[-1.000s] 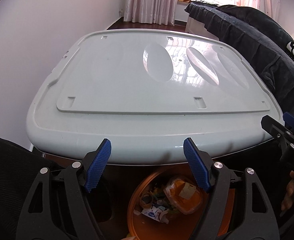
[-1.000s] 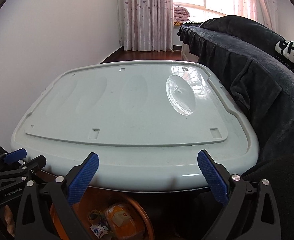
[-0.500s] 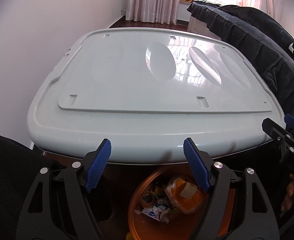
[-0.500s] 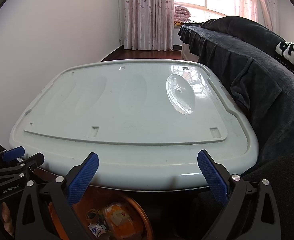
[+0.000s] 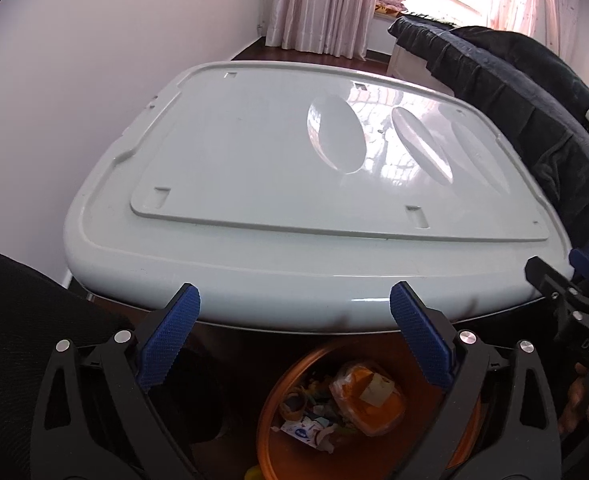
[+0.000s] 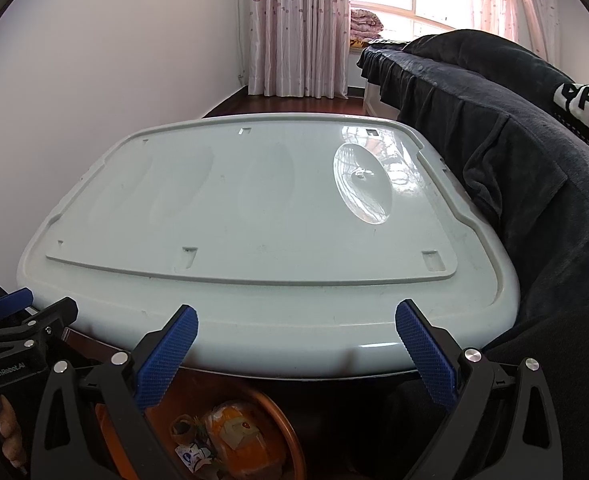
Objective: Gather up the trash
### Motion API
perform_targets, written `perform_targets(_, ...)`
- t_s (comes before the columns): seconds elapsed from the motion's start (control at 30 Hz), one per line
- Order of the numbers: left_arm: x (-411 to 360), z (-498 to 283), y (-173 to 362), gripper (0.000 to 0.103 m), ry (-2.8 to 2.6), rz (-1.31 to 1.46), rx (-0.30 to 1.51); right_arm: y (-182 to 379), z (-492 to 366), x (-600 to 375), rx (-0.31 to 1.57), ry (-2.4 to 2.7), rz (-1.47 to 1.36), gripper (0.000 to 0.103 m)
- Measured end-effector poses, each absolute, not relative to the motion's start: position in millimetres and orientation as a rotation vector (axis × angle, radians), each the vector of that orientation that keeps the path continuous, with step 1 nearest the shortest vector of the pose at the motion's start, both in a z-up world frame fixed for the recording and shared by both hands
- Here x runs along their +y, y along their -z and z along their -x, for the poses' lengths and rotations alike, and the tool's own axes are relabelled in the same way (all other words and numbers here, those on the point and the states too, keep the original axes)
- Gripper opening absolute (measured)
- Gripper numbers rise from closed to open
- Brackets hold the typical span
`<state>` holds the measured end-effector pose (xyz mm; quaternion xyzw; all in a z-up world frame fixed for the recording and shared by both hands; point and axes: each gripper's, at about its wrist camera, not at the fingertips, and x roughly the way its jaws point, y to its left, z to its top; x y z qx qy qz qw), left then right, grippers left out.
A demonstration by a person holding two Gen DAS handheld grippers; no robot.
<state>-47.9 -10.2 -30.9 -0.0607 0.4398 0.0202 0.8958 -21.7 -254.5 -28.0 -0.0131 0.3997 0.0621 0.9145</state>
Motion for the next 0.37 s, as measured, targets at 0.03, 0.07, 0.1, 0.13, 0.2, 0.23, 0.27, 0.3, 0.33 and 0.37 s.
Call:
perform_targets(0.03, -10.4, 48.2, 30.3, 0.093, -0.043, 0.123, 0.907, 28.1, 21.7, -254.5, 0.823, -0.127, 0.027, 0.098)
perform_targets(0.07, -10.8, 48.6, 30.3, 0.093, -0.046, 0.12, 0.907, 28.1, 21.8, -254.4, 0.824, -0.127, 0.026, 0.098)
perform_targets(0.1, -11.0, 49.0, 30.0, 0.093, -0.045, 0.122, 0.909, 28.2, 22.0, -254.2, 0.824, -0.127, 0.026, 0.098)
perform_targets(0.13, -10.6, 49.2, 29.7, 0.093, -0.045, 0.128, 0.913, 28.1, 21.8, -254.0, 0.823, -0.127, 0.026, 0.098)
perform_targets(0.2, -9.5, 48.8, 28.4, 0.093, -0.029, 0.143, 0.912, 28.2, 21.9, -254.2, 0.823, -0.126, 0.026, 0.098)
perform_targets(0.23, -9.4, 48.2, 28.5, 0.093, -0.025, 0.145, 0.912, 28.0, 21.9, -254.6, 0.822, -0.124, 0.026, 0.098)
perform_targets(0.27, -9.2, 48.1, 28.6, 0.093, -0.026, 0.144, 0.911, 28.0, 22.0, -254.7, 0.82, -0.123, 0.024, 0.098)
perform_targets(0.3, -9.6, 48.5, 28.6, 0.093, -0.026, 0.143, 0.907, 28.0, 22.0, -254.8, 0.82, -0.122, 0.024, 0.098)
perform_targets(0.33, -10.2, 48.7, 28.9, 0.093, -0.025, 0.138, 0.908, 28.0, 21.9, -255.1, 0.82, -0.121, 0.024, 0.098)
perform_targets(0.37, -11.1, 48.7, 29.5, 0.093, -0.025, 0.132, 0.909, 27.9, 21.9, -255.3, 0.819, -0.12, 0.023, 0.098)
